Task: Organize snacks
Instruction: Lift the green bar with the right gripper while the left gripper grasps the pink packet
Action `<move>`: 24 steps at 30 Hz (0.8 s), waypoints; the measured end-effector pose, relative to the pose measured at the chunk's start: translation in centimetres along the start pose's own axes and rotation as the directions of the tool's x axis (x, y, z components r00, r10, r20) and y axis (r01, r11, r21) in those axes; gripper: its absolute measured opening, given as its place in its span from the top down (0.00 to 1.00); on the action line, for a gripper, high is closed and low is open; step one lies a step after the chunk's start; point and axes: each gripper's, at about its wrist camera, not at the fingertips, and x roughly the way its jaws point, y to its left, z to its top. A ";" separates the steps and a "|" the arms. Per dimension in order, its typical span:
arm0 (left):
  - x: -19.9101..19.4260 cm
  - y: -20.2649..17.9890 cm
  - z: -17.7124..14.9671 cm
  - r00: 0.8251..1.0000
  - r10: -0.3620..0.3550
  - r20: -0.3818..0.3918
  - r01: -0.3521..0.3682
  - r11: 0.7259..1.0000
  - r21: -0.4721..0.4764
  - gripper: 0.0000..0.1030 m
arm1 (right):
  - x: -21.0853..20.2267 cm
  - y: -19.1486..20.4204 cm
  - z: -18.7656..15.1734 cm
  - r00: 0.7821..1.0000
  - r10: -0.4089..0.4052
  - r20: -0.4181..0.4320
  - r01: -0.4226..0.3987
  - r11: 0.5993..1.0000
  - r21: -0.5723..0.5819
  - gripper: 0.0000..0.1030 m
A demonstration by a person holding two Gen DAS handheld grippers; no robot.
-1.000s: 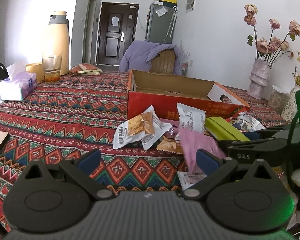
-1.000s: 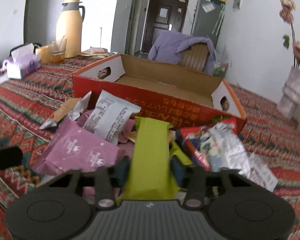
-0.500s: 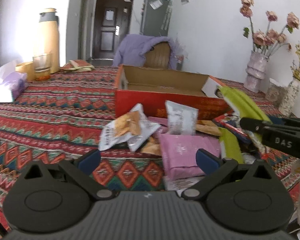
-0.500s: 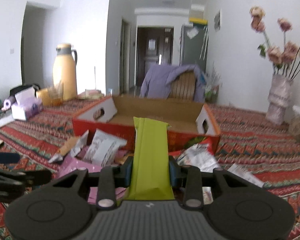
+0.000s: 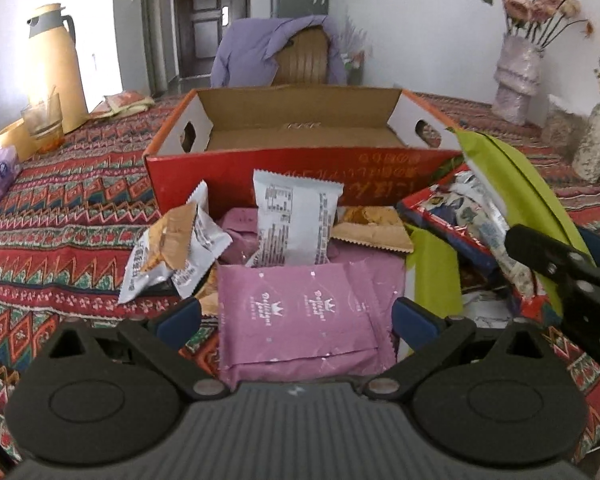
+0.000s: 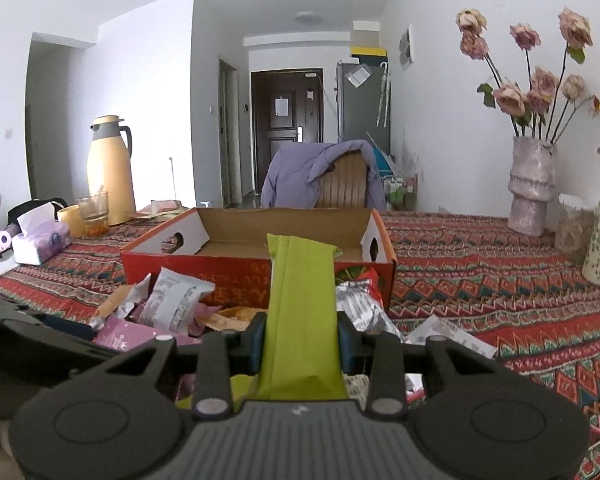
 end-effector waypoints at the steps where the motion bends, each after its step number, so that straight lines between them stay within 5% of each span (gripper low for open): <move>1: 0.2 -0.1 -0.1 1.000 0.007 -0.010 -0.007 1.000 -0.005 0.00 | 0.1 -0.1 -0.2 1.000 0.003 -0.002 -0.003 1.000 0.006 0.67; 7: 1.3 -0.8 -0.5 0.998 0.038 -0.053 -0.039 0.999 -0.005 0.00 | 0.3 -0.3 -0.8 1.000 0.024 -0.001 -0.024 0.999 0.039 0.67; 10: 1.5 -0.5 -0.6 0.998 0.004 -0.064 -0.005 1.000 -0.017 0.03 | 0.2 -0.2 -0.8 1.000 0.031 0.004 -0.031 0.999 0.041 0.67; 16: 0.7 0.4 -0.9 0.996 -0.066 -0.063 0.063 0.997 -0.039 0.23 | -0.1 -0.4 -1.0 0.999 0.034 0.009 -0.034 0.998 0.043 0.67; 24: -0.5 1.8 -1.0 0.992 -0.118 -0.051 0.115 0.991 -0.066 0.27 | -0.3 -0.4 -1.1 1.000 0.026 0.010 -0.026 0.998 0.049 0.67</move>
